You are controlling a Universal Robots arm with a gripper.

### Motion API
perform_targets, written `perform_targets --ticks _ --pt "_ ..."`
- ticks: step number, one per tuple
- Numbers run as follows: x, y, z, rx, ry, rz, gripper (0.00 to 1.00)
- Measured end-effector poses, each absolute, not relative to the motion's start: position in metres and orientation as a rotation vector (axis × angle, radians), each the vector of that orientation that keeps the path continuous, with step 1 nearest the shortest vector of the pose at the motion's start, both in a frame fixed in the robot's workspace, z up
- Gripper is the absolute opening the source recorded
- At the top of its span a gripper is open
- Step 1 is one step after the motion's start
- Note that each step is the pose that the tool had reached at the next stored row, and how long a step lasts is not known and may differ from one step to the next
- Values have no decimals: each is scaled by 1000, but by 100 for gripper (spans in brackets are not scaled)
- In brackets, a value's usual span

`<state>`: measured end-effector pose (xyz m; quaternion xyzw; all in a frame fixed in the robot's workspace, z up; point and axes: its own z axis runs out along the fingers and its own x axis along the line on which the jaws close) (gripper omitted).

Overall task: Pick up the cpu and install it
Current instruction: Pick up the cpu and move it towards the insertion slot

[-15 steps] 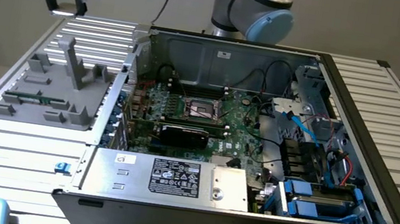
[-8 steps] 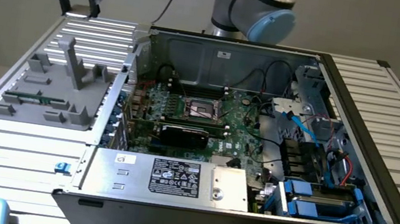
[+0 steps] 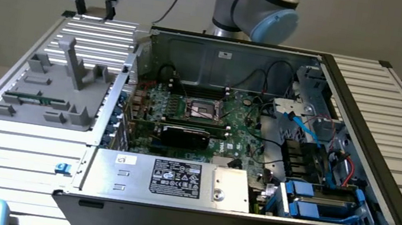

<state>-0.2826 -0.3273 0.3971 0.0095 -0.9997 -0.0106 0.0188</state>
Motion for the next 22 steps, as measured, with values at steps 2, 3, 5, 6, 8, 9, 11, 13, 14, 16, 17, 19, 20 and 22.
perform_targets --ticks 2,3,5,6,8,9,11,13,14,16,17,19,20,22 --pt "-275 -327 397 29 -3103 -33 55" --pt "-270 -327 397 29 -3103 -33 55" --pt "-261 -327 398 29 -3103 -33 55" --pt "-257 -327 398 29 -3103 -33 55" --pt "-247 -327 398 29 -3103 -33 55" --pt "-243 -327 398 30 -3103 -33 55" --pt "-234 -327 399 29 -3103 -33 55" --pt "-226 -327 399 29 -3103 -33 55" --pt "-223 -327 399 30 -3103 -33 55" --pt "-216 -327 399 29 -3103 -33 55" --pt "-213 -327 399 29 -3104 -33 55" --pt "-207 -327 399 30 -3107 -33 55" --pt "-205 -327 399 30 -3109 -34 55" --pt "-200 -327 399 30 -3117 -34 55"
